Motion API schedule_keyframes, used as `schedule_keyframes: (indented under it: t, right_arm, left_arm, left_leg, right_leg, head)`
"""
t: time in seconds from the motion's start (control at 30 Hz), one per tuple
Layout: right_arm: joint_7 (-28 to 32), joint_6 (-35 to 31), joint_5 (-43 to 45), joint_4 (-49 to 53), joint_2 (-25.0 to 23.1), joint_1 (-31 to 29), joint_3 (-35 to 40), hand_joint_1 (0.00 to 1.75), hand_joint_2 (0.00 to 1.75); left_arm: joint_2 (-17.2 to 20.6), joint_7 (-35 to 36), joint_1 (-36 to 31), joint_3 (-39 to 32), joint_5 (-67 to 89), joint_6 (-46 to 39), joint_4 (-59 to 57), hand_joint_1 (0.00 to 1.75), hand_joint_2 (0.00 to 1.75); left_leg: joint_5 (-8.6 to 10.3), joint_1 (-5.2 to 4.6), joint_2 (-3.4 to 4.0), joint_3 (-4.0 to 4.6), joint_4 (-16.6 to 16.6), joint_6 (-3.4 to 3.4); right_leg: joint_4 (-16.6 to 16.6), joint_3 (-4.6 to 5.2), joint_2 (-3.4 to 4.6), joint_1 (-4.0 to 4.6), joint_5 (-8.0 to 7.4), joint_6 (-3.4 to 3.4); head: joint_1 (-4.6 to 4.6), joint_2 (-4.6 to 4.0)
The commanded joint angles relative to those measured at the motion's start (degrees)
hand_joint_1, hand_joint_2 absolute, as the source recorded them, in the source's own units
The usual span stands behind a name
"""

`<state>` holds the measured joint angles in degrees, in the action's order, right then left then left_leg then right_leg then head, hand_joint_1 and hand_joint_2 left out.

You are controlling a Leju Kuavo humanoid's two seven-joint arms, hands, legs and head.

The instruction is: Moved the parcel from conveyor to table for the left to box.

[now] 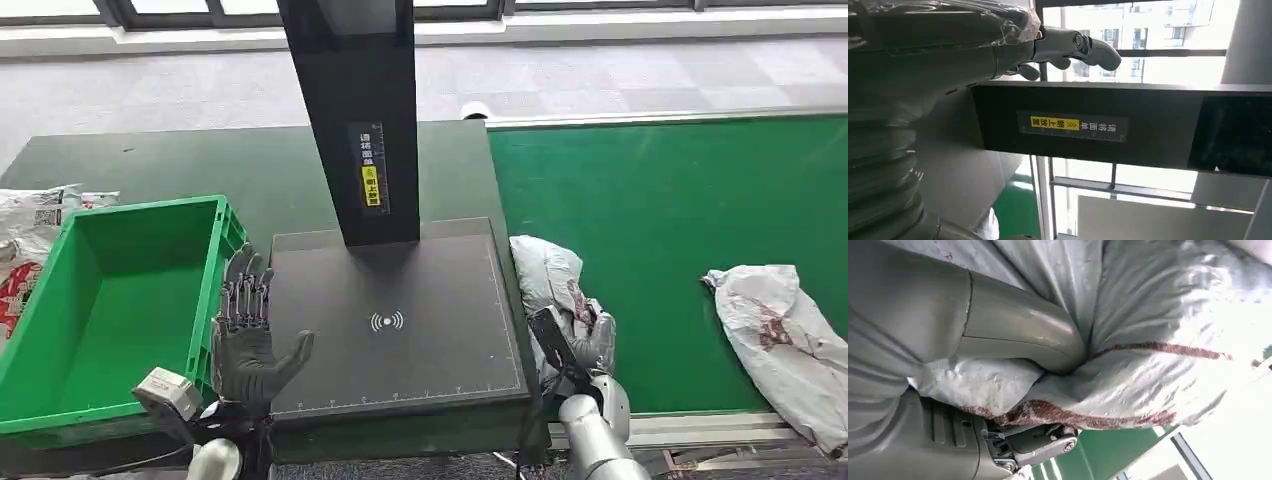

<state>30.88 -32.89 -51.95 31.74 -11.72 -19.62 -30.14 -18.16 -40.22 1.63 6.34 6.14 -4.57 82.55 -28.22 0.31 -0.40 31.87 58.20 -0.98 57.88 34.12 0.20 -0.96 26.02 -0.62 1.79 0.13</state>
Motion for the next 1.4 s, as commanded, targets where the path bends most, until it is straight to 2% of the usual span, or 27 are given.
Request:
schedule_keyframes:
  t: [0.03, 0.07, 0.2, 0.4, 0.5, 0.53, 0.57, 1.2, 1.3, 1.33, 1.4]
  right_arm:
    - [9.12, 1.09, 12.17, 31.0, -8.2, 7.18, 16.98, 1.75, 1.75]
    - [9.12, -0.34, 14.13, 36.41, -8.0, 9.48, 22.15, 1.75, 1.75]
    - [9.12, -2.76, 18.1, 45.13, -7.38, 13.55, 32.21, 1.75, 1.75]
    - [9.12, -3.59, 20.52, 44.91, -6.03, 12.48, 34.2, 1.75, 1.75]
    - [9.12, -6.16, 22.32, 49.25, -5.01, 12.72, 39.03, 1.75, 1.75]
    - [9.12, -7.11, 23.24, 54.87, -4.47, 13.66, 41.11, 1.75, 1.75]
    - [9.12, -7.11, 24.0, 56.0, -4.48, 14.2, 42.2, 1.75, 1.75]
    - [9.12, -5.65, 24.39, 51.61, -3.7, 13.49, 43.98, 1.75, 1.75]
    - [6.74, -0.38, 21.89, 43.36, -3.85, 10.21, 45.1, 1.75, 1.75]
    - [3.98, 1.7, 19.54, 37.23, -4.46, 7.79, 45.0, 1.75, 1.75]
    - [3.33, 2.88, 18.47, 29.22, -5.61, 4.93, 44.36, 1.75, 1.75]
  left_arm:
    - [1.51, 0.22, -2.83, 0.16, 0.29, 0.6, -3.3, 0.0, 1.75]
    - [1.43, 0.22, -3.18, 0.05, 0.24, 0.61, -3.67, 0.0, 1.75]
    - [1.83, 0.22, -3.53, 0.29, -0.35, 0.39, -3.91, 0.0, 1.75]
    - [1.8, 0.22, -4.17, 0.1, -0.37, 0.27, -4.32, 0.0, 1.75]
    - [1.64, 0.22, -5.34, -0.26, -0.32, 0.75, -5.21, 0.0, 1.75]
    - [1.45, 0.22, -5.83, -0.3, -0.17, 1.22, -5.8, 0.0, 1.75]
    - [1.28, 0.22, -6.12, -0.25, -0.01, 1.25, -6.16, 0.0, 1.75]
    - [1.21, 0.22, -6.22, -0.2, 0.02, 1.57, -6.4, 0.0, 1.75]
    - [1.26, 0.22, -6.61, 0.0, 0.07, 2.14, -6.81, 0.0, 1.75]
    - [1.26, 0.22, -6.92, 0.16, 0.06, 2.14, -7.19, 0.0, 1.75]
    - [1.24, 0.22, -7.01, 0.36, 0.07, 2.34, -7.42, 0.0, 1.75]
  left_leg:
    - [-0.02, -0.02, 0.19, 0.03, -0.04, -0.02]
    - [-0.02, -0.05, 0.16, 0.12, 0.01, 0.0]
    - [-0.03, -0.03, 0.29, 0.34, -0.02, -0.02]
    - [0.04, -0.02, 0.2, 0.22, -0.08, -0.02]
    - [0.04, 0.01, 0.25, 0.23, -0.04, 0.0]
    - [0.05, 0.01, 0.25, 0.27, -0.03, 0.01]
    - [0.05, 0.01, 0.28, 0.2, -0.06, 0.02]
    - [0.08, 0.03, 0.23, 0.06, -0.11, 0.04]
    - [0.08, 0.03, 0.25, 0.03, -0.14, 0.04]
    - [0.07, 0.03, 0.3, 0.09, -0.09, 0.04]
    - [0.09, 0.04, 0.47, -0.05, -0.19, 0.03]
  right_leg:
    - [0.03, 0.14, 0.14, 0.0, 0.0, 0.09]
    - [0.09, 0.2, 0.12, -0.03, 0.01, 0.07]
    - [0.12, 0.5, 0.23, -0.02, 0.01, 0.08]
    - [0.01, 0.35, 0.13, 0.06, -0.01, 0.05]
    - [0.0, 0.35, 0.19, 0.07, -0.04, 0.06]
    - [0.03, 0.38, 0.19, 0.04, -0.04, 0.05]
    - [-0.01, 0.32, 0.2, 0.04, -0.04, 0.06]
    - [-0.09, 0.16, 0.17, 0.04, -0.08, 0.04]
    - [-0.12, 0.13, 0.19, 0.04, -0.09, 0.05]
    - [-0.07, 0.21, 0.25, 0.04, -0.1, 0.03]
    - [-0.16, 0.11, 0.41, 0.05, -0.17, 0.05]
  head:
    - [0.0, 0.0]
    - [0.0, 0.0]
    - [0.0, 0.0]
    - [0.0, 0.0]
    - [0.0, 0.0]
    - [0.0, 0.0]
    - [0.0, 0.0]
    - [0.0, 0.0]
    - [0.0, 0.0]
    - [0.0, 0.0]
    - [0.0, 0.0]
